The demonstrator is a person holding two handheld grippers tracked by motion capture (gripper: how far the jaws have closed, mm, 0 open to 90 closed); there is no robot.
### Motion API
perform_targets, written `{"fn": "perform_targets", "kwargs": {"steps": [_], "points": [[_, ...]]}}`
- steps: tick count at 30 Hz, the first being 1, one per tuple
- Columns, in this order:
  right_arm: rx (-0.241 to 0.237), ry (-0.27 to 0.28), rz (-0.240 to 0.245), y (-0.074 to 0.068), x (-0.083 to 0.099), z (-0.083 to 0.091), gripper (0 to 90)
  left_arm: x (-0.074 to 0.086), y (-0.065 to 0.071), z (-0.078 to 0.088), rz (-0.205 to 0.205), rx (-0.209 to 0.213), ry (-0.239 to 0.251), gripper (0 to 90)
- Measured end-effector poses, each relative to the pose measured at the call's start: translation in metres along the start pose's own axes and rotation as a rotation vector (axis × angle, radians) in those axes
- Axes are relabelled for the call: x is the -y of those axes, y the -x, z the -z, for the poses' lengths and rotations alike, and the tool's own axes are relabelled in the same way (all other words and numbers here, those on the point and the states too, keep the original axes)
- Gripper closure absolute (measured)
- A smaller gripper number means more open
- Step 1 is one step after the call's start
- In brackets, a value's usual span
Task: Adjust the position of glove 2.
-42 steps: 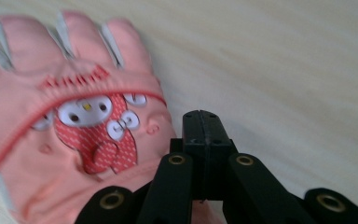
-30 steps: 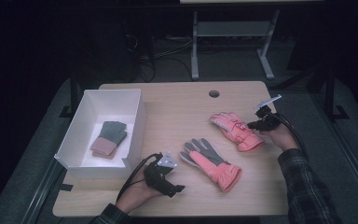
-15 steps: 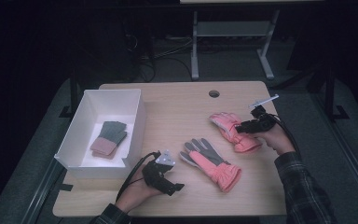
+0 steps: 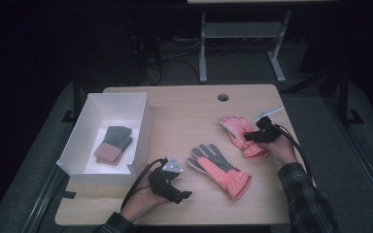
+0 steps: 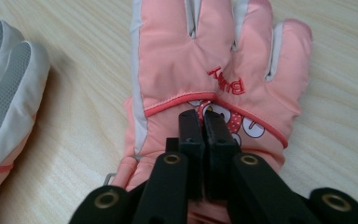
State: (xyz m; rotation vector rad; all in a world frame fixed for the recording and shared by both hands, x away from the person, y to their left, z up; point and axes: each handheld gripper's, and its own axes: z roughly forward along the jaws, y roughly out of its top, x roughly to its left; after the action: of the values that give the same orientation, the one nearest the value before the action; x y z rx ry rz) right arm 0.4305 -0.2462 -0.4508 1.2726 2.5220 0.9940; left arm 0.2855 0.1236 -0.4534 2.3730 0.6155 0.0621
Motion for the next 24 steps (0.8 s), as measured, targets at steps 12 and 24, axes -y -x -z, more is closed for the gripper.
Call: {"fn": "perform_targets", "kwargs": {"steps": [12,24], "points": [[-0.015,0.093,-0.047,0.001,0.000,0.025,90.0,0.000,-0.002,0.000,0.019,0.000,0.018,14.7],[-0.063,0.183,-0.010,-0.020,-0.004,0.072,89.9,0.001,-0.002,-0.001,0.007,-0.003,0.012,14.7]]}}
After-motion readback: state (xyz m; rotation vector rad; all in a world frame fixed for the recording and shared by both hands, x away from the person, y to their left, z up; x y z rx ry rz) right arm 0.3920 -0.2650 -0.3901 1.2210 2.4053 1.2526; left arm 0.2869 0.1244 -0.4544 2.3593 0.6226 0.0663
